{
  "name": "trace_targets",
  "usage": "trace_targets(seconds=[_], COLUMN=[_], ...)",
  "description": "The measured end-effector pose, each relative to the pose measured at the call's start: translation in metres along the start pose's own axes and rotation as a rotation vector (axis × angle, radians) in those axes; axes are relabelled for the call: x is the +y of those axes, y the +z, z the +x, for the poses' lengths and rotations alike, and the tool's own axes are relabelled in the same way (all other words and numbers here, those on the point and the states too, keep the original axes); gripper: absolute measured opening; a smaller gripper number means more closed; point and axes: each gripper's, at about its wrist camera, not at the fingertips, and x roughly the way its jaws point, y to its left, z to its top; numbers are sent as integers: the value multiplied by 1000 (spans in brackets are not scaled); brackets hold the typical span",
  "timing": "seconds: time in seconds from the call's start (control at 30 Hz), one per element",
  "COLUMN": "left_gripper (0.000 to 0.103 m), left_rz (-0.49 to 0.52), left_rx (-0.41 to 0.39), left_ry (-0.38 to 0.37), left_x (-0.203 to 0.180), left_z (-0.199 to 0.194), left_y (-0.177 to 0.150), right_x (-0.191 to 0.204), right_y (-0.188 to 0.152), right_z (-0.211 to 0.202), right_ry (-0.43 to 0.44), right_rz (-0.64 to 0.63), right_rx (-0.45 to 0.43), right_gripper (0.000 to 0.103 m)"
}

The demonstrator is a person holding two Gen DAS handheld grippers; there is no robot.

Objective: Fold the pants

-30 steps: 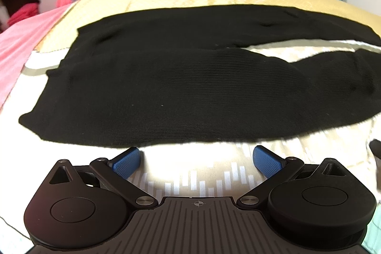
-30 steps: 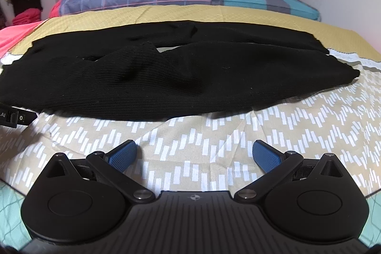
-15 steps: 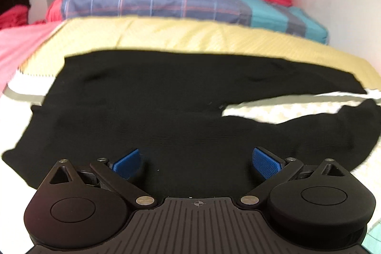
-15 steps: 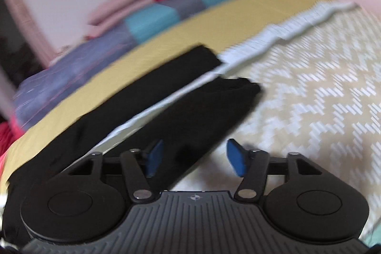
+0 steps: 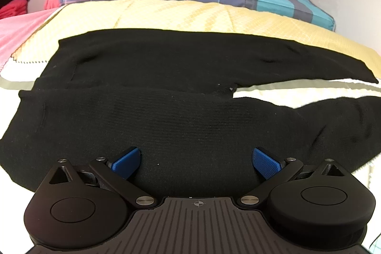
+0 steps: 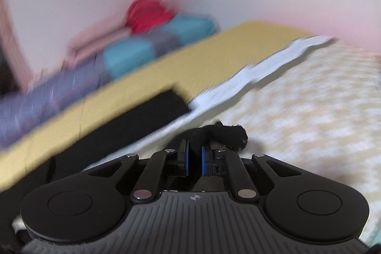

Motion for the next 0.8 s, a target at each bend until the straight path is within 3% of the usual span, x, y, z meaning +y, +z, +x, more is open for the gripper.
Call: trace_targets(seconds=[0.07, 0.13, 0.17, 0.43, 0.53, 0.57, 0.63, 0.67, 0.8], left_gripper=[103, 103, 103, 103, 103, 103, 103, 103, 103], left_rz=[8, 25, 36, 27, -16, -27, -44, -53, -88], left_rx=[-6, -10, -12, -10, -28, -38, -64, -78, -118], left_ry=[-17, -8, -3, -37, -69, -71, -68, -62, -23], left_x=[-1, -4, -6, 0, 13, 16, 25, 30, 52], left_z=[0, 2, 3, -2, -17, -22, -32, -38, -48], left_y=[-1, -1, -1, 0, -3, -4, -5, -6, -6], right_x=[-29, -53, -61, -58, -49, -49, -42, -32, 35], right_y=[5, -4, -10, -11, -18, -18, -20, -23, -51], right_z=[0, 21, 24, 11, -6, -13, -29, -36, -55], right_ry=[-42, -71, -65, -117, -213, -261, -312, -291, -98], right_rz=[68, 129, 150, 162, 173, 184, 164, 120, -140], right_rx=[12, 147, 153, 71, 13, -8, -54, -65, 14], right_gripper=[11, 11, 10, 14, 54, 76, 77, 77, 82])
